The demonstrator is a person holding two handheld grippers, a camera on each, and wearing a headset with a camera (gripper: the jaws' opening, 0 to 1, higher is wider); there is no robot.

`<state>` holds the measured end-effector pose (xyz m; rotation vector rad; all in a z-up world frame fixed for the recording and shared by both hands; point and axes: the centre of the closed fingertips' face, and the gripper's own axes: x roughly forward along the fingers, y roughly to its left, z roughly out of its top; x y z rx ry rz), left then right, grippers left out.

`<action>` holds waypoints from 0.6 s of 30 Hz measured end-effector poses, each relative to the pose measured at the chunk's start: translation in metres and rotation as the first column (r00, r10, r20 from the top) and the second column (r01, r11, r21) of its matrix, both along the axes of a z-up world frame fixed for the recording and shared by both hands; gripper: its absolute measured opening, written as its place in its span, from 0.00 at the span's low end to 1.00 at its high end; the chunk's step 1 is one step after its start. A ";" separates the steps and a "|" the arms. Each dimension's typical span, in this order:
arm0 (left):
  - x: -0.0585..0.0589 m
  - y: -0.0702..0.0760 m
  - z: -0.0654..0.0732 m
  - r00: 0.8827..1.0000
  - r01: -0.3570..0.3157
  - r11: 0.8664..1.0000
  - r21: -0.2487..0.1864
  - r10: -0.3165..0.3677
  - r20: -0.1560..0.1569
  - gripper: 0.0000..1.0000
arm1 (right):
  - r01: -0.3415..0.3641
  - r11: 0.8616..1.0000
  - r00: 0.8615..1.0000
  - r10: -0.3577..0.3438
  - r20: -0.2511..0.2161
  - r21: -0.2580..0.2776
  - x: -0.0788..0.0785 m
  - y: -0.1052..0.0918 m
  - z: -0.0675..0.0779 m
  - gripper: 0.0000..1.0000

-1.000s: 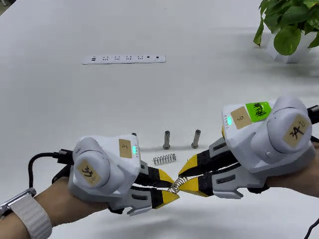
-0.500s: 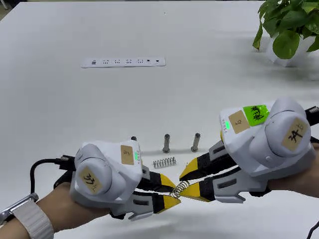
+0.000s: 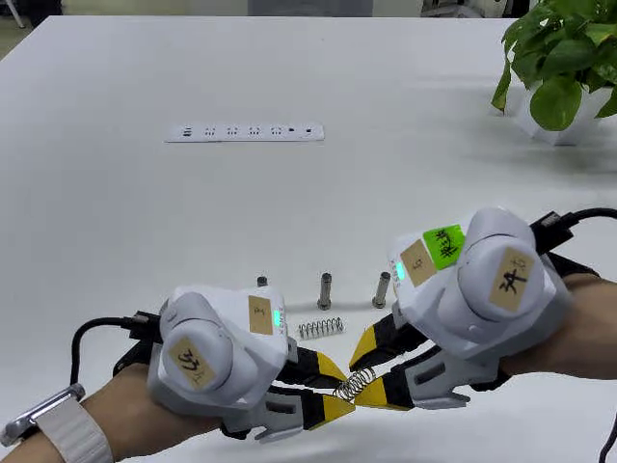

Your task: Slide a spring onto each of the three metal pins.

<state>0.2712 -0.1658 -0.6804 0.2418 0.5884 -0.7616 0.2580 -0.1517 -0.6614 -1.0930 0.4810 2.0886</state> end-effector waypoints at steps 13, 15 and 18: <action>0.002 -0.003 0.001 1.000 0.012 1.000 0.006 -0.012 0.002 0.09 | -0.013 1.000 1.000 0.013 0.008 -0.027 0.000 -0.002 -0.006 0.14; 0.002 -0.004 0.001 1.000 0.012 1.000 0.007 -0.012 0.001 0.09 | -0.015 0.999 1.000 0.016 0.010 -0.033 0.000 -0.003 -0.007 0.13; 0.001 -0.004 0.000 1.000 0.014 1.000 0.010 -0.014 0.000 0.09 | -0.018 0.999 1.000 0.018 0.012 -0.036 -0.001 -0.003 -0.008 0.13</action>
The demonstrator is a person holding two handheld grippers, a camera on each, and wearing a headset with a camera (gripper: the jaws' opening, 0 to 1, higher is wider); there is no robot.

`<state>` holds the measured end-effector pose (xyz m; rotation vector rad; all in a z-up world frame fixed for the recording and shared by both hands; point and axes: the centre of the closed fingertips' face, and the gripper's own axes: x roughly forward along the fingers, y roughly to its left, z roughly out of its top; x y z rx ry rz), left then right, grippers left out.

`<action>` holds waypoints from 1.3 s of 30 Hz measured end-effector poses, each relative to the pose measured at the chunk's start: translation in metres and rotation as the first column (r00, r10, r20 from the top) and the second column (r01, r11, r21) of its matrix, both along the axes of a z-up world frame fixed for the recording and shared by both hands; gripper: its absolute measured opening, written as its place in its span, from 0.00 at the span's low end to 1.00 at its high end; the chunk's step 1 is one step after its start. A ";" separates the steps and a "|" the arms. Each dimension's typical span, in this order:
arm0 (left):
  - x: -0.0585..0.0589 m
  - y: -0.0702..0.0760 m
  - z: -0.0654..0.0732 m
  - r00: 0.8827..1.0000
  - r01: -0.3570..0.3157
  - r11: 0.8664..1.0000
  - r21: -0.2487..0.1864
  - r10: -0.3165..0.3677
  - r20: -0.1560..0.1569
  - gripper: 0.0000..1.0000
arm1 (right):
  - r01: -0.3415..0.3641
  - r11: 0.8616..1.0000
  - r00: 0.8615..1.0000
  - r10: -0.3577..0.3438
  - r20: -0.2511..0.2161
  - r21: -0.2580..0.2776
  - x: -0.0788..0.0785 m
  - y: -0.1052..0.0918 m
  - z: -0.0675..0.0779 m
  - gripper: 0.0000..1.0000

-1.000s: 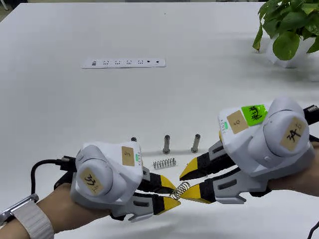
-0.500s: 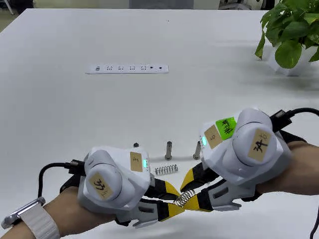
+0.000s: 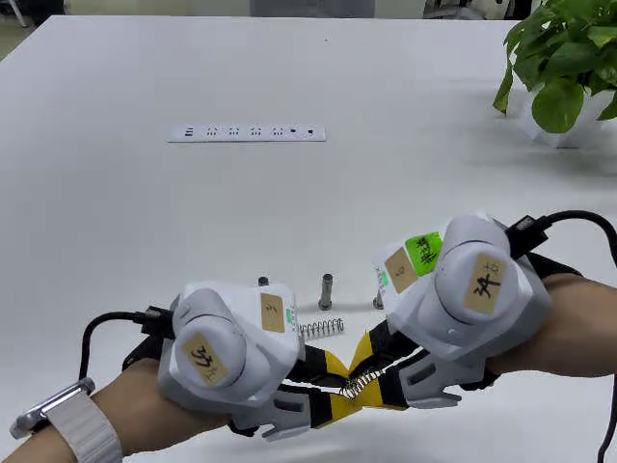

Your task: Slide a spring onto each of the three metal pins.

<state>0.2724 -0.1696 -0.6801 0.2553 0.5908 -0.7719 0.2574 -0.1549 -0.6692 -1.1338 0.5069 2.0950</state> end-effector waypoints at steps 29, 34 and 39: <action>0.004 0.020 0.000 0.983 -0.185 0.979 -0.085 0.185 -0.010 0.28 | -0.015 0.999 1.000 0.014 0.016 0.045 0.006 0.007 0.005 0.12; 0.005 0.034 0.000 0.965 -0.262 0.960 -0.095 0.263 0.000 0.35 | -0.013 0.999 1.000 0.012 0.022 0.037 0.010 0.006 0.003 0.12; 0.003 0.045 0.000 0.943 -0.333 0.933 -0.133 0.332 -0.030 0.41 | -0.009 0.999 1.000 0.008 0.023 0.031 0.011 0.006 0.003 0.12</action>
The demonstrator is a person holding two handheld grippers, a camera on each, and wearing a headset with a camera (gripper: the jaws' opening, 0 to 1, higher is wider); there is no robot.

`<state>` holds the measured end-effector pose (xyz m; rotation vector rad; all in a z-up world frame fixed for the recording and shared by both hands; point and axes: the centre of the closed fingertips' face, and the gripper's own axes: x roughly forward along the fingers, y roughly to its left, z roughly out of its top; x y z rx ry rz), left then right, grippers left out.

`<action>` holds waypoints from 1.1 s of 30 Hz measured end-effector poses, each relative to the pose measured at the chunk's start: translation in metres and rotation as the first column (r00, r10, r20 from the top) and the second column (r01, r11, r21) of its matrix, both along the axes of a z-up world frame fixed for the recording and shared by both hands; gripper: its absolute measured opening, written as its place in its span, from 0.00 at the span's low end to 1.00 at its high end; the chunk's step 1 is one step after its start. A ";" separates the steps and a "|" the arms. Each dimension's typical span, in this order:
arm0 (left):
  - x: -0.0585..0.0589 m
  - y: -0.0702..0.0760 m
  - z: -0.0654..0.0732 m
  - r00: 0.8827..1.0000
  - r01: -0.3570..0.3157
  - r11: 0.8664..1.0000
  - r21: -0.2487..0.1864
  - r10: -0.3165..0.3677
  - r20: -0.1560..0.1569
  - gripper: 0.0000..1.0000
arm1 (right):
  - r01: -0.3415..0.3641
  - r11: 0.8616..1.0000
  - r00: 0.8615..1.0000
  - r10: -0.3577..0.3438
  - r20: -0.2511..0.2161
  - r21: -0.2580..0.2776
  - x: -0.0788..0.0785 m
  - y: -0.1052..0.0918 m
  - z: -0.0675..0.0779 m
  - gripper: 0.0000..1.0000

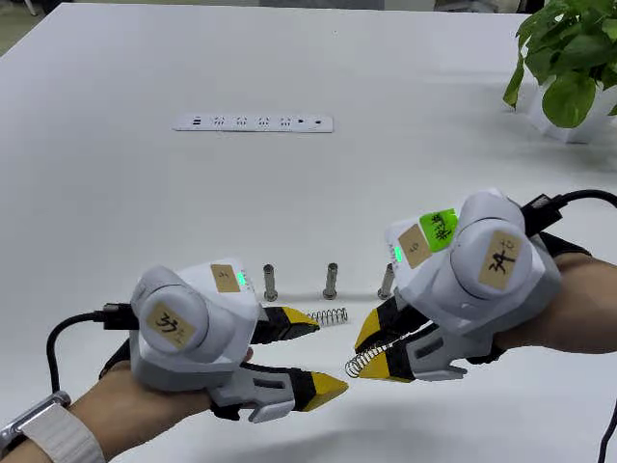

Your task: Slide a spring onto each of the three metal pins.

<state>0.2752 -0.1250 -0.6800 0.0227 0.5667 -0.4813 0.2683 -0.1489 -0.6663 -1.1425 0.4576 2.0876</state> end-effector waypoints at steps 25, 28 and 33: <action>-0.012 0.058 0.005 0.935 -0.346 0.937 -0.045 0.349 0.062 0.92 | -0.025 0.999 0.999 0.026 0.027 -0.033 0.010 0.001 -0.004 0.12; -0.014 0.061 0.004 0.928 -0.366 0.930 -0.039 0.368 0.064 1.00 | -0.032 0.999 0.999 0.033 0.031 -0.034 0.010 0.002 -0.004 0.12; -0.018 0.069 0.001 0.918 -0.390 0.920 -0.041 0.392 0.067 1.00 | -0.041 0.998 0.998 0.043 0.039 -0.040 0.013 0.004 -0.003 0.12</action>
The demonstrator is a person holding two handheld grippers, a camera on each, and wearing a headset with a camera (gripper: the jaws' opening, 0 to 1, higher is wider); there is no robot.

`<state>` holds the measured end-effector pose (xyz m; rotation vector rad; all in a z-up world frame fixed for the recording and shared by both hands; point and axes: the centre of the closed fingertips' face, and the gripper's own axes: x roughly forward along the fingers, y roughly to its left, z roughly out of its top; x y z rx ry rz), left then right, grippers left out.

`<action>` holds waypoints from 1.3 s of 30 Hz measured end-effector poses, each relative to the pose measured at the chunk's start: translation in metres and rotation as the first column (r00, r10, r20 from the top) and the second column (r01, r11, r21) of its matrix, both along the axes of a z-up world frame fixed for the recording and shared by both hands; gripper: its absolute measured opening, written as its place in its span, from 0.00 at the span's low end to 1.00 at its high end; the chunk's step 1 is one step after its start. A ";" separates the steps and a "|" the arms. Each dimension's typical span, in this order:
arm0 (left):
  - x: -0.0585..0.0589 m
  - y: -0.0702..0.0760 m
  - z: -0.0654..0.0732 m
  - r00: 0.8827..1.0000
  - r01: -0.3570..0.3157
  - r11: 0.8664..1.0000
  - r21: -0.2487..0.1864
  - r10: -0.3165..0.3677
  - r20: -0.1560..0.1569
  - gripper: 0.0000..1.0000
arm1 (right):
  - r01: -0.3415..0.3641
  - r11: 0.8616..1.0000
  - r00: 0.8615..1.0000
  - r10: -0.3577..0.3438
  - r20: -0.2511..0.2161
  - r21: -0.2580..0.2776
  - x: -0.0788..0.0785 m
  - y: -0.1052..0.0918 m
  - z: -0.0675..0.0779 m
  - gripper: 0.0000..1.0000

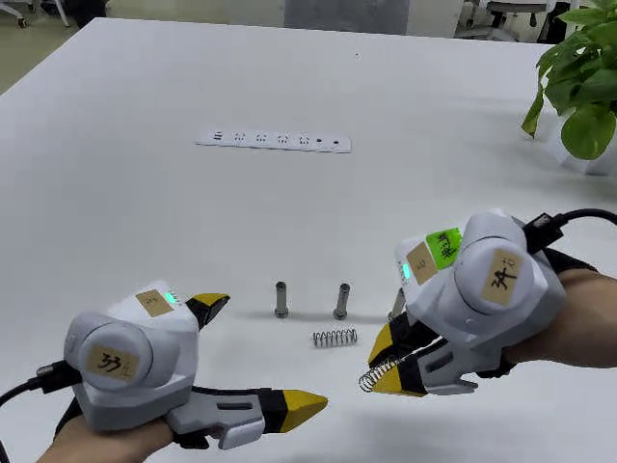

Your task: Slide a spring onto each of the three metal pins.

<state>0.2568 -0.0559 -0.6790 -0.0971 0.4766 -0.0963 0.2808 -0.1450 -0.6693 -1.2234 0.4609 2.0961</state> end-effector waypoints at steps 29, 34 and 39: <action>-0.012 0.014 -0.016 0.997 -0.072 0.997 -0.026 0.071 -0.015 1.00 | -0.174 0.984 0.979 0.177 0.105 -0.033 0.013 0.057 0.011 0.12; -0.013 0.015 -0.016 0.997 -0.074 0.997 -0.014 0.074 -0.017 1.00 | -0.193 0.980 0.973 0.197 0.119 -0.039 0.016 0.071 0.015 0.12; -0.013 0.016 -0.014 0.997 -0.083 0.996 -0.023 0.083 -0.007 1.00 | -0.199 0.979 0.971 0.202 0.126 -0.040 0.018 0.083 0.021 0.12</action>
